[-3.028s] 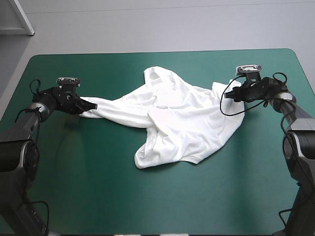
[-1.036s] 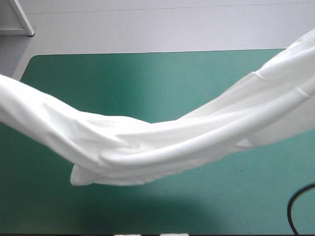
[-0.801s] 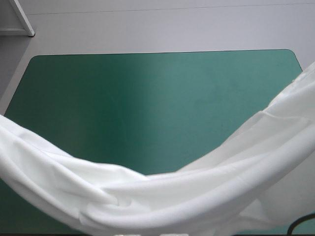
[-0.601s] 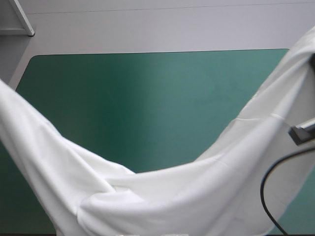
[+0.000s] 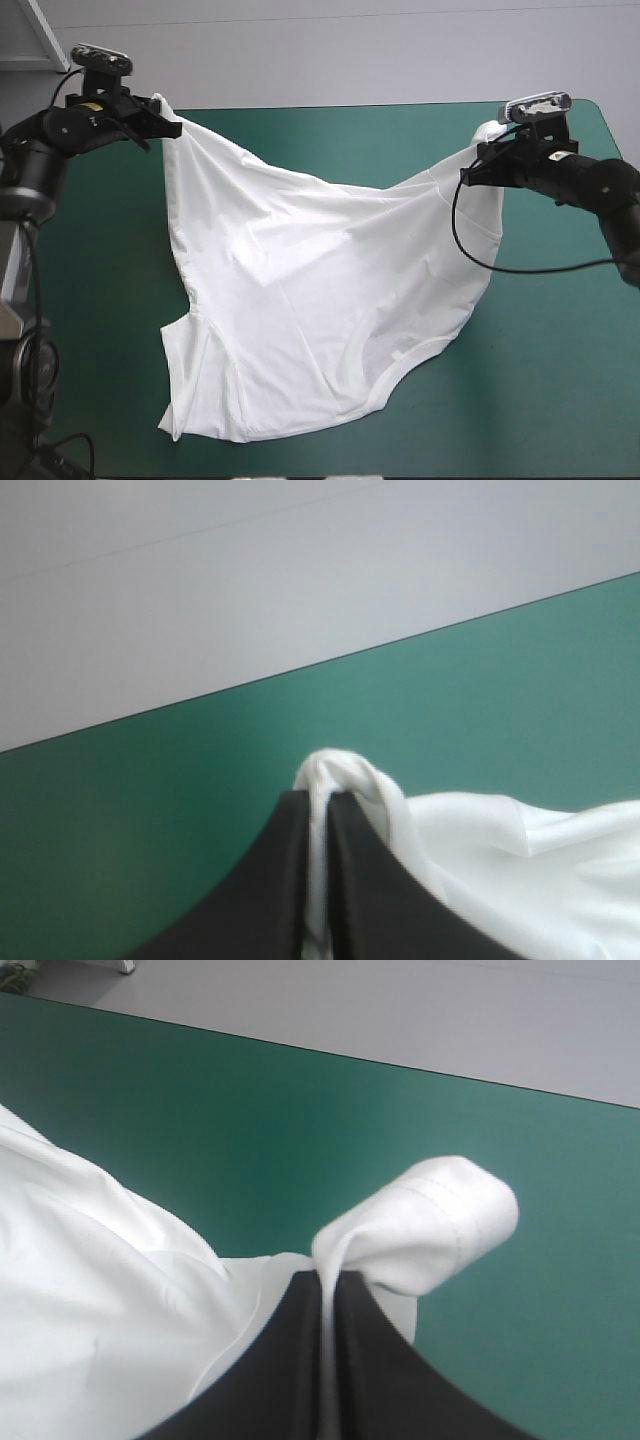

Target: Fold the cloth

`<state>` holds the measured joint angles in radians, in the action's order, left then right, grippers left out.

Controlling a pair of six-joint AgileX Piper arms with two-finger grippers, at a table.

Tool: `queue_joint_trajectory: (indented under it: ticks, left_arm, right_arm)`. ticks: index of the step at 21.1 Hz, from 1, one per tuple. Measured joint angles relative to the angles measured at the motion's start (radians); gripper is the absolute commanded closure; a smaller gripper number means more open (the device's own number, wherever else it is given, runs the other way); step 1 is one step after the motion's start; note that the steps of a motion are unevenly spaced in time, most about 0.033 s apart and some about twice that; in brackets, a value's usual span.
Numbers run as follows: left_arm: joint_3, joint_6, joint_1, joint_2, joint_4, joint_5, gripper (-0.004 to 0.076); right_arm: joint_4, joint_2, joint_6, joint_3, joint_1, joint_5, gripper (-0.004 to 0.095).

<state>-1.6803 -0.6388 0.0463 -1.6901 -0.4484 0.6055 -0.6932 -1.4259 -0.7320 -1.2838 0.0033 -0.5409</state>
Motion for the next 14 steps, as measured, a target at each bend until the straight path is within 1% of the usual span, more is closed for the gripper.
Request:
queue_joint_trajectory:
  ticks: [2, 4, 5, 6, 7, 8, 9, 11, 14]
  left_arm:
    - [-0.122, -0.004, -0.023, -0.188, -0.009, 0.021, 0.0705]
    - [-0.199, -0.004, -0.035, -0.29, -0.013, 0.069, 0.0699]
    - [-0.212, -0.004, -0.038, -0.315, -0.013, 0.079, 0.0672]
    - [-0.221, -0.004, -0.041, -0.345, -0.015, 0.09, 0.0642]
    - [-0.223, -0.004, -0.041, -0.351, -0.015, 0.096, 0.0559]
    - [-0.226, -0.004, -0.041, -0.353, -0.014, 0.104, 0.0499]
    - [-0.229, -0.004, -0.041, -0.353, -0.014, 0.109, 0.0378]
    - [-0.234, -0.004, -0.041, -0.349, -0.015, 0.137, 0.0293]
    - [-0.234, 0.005, -0.041, -0.329, -0.013, 0.188, 0.03]
  right_arm:
    - [0.006, -0.187, -0.014, -0.097, 0.0, 0.019, 0.0908]
    - [0.047, -0.285, 0.0, -0.153, 0.0, 0.019, 0.0766]
    - [0.065, -0.313, 0.009, -0.168, 0.0, 0.019, 0.0631]
    - [0.097, -0.338, 0.021, -0.183, 0.0, 0.019, 0.0534]
    - [0.106, -0.349, 0.026, -0.191, 0.0, 0.019, 0.0359]
    - [0.112, -0.352, 0.029, -0.195, 0.0, 0.028, 0.0297]
    - [0.115, -0.352, 0.031, -0.199, 0.0, 0.037, 0.0246]
    - [0.136, -0.348, 0.036, -0.205, 0.0, 0.072, 0.025]
    - [0.195, -0.333, 0.077, -0.225, -0.001, 0.079, 0.0272]
